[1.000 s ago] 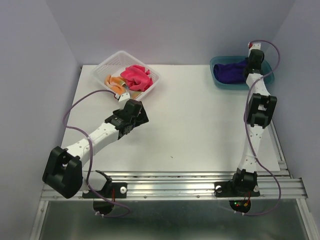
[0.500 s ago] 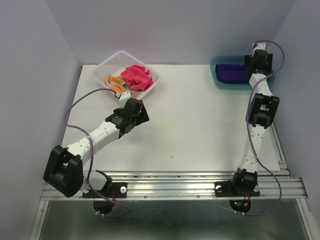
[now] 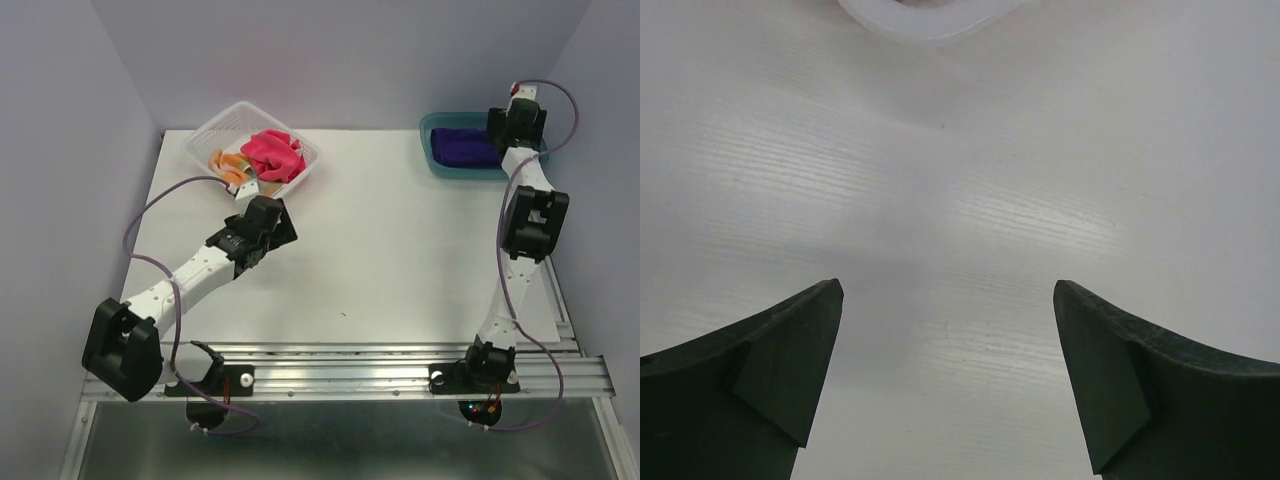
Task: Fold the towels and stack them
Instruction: Neatly place the folded towel into the bin, then grab crumpled towel
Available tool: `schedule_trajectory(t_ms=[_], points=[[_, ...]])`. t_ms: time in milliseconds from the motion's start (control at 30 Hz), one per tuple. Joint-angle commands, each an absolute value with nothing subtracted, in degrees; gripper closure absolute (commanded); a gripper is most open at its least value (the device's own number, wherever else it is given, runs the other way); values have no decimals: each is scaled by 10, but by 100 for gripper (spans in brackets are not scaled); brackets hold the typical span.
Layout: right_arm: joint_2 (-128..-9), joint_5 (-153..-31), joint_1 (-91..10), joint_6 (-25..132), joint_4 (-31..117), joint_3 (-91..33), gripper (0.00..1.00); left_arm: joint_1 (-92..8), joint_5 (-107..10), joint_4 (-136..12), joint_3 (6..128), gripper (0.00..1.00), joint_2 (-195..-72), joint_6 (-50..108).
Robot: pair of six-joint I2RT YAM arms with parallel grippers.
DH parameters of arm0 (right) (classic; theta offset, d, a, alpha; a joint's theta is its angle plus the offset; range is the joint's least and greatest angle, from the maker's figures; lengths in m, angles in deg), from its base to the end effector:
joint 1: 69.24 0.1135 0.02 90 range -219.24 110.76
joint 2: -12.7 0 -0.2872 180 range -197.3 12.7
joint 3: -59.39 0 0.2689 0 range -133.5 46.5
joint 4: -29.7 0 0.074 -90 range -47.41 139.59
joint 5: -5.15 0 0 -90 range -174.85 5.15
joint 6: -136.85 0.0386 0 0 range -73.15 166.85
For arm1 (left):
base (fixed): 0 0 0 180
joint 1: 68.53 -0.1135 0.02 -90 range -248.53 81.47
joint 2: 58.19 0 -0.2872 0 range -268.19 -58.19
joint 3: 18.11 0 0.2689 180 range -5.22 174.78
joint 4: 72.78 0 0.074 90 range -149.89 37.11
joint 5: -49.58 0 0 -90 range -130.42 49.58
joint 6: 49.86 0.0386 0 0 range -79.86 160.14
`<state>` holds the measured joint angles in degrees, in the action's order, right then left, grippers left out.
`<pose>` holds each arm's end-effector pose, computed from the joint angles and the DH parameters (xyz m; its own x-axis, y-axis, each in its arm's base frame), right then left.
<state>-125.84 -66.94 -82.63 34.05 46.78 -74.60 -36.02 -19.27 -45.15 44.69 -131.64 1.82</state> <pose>0.5870 -0.1519 0.2415 -0.4601 -0.1072 -0.8814 0.4066 0.8570 -0.3165 0.2510 -0.1435 0.2710 -0.5726 -0.3208 -0.7545 -0.1181 0.9429 -0.3114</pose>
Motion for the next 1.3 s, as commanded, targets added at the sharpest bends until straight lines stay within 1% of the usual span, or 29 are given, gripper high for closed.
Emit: schedule_trajectory(t_ms=[0, 100, 200, 300, 367, 467, 500, 567, 600, 667, 700, 767, 800, 833, 867, 933, 967, 1100, 1267], points=[[-1155, -754, -807, 410, 390, -679, 0, -363, -185, -478, 466, 1, -1274, 33], [-1121, -765, -785, 409, 380, -646, 0, -363, -181, -482, 466, 1, -1263, 40], [-1098, -761, -746, 400, 368, -608, 0, -365, -151, -482, 477, 1, -1255, 47], [-1059, -746, -702, 397, 357, -570, 0, -384, -137, -489, 515, 1, -1264, 62], [-1015, -739, -667, 393, 342, -531, 0, -411, -148, -507, 532, 1, -1282, 84], [-942, -731, -638, 452, 338, -473, 0, -441, -174, -543, 565, 1, -1321, 108], [-923, -744, -635, 514, 339, -452, 0, -459, -188, -548, 589, 1, -1347, 118], [-860, -754, -633, 575, 336, -412, 0, -474, -191, -555, 619, 1, -1378, 146], [-842, -765, -632, 622, 335, -364, 0, -487, -209, -559, 649, 1, -1410, 166], [-789, -771, -632, 662, 355, -326, 0, -500, -240, -573, 682, 1, -1447, 209], [-770, -768, -633, 692, 369, -296, 0, -512, -254, -562, 723, 1, -1488, 216], [-736, -756, -630, 720, 410, -256, 0, -526, -281, -547, 768, 1, -1528, 227], [-696, -734, -631, 743, 419, -235, 0, -532, -304, -544, 802, 1, -1547, 232], [-677, -721, -630, 751, 423, -180, 0, -543, -321, -540, 816, 1, -1582, 236], [-654, -709, -630, 757, 429, -157, 0, -546, -356, -540, 831, 1, -1599, 239], [-600, -673, -631, 767, 466, -101, 0, -551, -387, -538, 866, 1, -1643, 243], [-585, -665, -630, 772, 476, -84, 0, -551, -397, -537, 878, 1, -1658, 242], [-522, -653, -630, 773, 485, -16, 0, -550, -507, -560, 909, 1, -1710, 227], [-523, -653, -630, 763, 495, -5, 0, -550, -508, -547, 960, 1, -1778, 217]])
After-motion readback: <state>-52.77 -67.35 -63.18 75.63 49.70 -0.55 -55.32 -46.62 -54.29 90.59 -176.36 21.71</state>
